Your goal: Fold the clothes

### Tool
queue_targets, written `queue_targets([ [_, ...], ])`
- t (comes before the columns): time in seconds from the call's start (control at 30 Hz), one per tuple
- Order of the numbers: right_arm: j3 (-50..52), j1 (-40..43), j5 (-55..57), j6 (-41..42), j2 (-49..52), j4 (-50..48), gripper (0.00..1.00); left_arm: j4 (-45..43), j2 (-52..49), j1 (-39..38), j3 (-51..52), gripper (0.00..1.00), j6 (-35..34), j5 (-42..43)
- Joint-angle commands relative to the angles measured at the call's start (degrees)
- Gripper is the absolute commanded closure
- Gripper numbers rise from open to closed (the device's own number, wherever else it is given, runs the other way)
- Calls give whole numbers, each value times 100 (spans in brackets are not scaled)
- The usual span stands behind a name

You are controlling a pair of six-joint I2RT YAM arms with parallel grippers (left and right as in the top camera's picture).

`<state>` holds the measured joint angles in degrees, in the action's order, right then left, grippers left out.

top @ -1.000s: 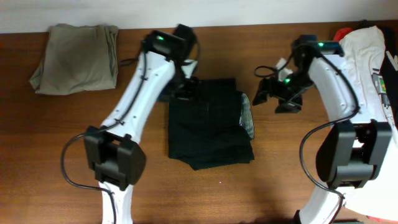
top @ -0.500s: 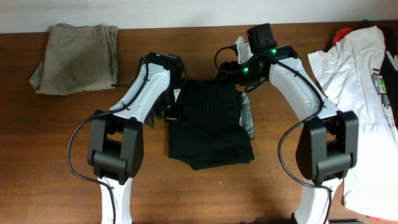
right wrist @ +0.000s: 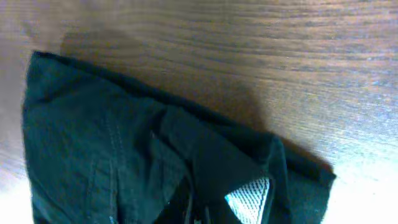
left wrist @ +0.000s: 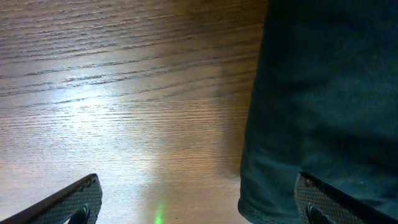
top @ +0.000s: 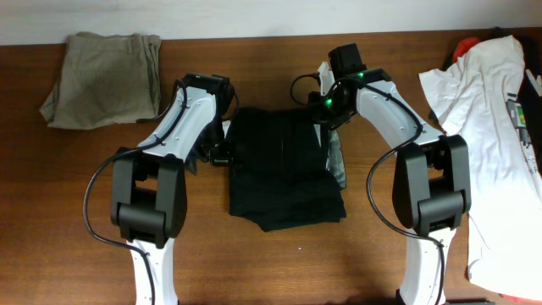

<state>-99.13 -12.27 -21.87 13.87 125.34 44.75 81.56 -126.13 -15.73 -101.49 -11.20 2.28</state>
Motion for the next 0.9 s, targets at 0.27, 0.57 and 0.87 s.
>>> queue_targets([
  [0.27,-1034,256,1641,0,59,1781,96,-105,-31,9,33,2,11,-61],
  [0.57,-1049,260,3589,861,22,3873,40,-170,-31,9,33,1,11,-59],
  [0.87,-1060,-275,793,-704,-852,4885,3,-203,-31,13,33,1,13,-61],
])
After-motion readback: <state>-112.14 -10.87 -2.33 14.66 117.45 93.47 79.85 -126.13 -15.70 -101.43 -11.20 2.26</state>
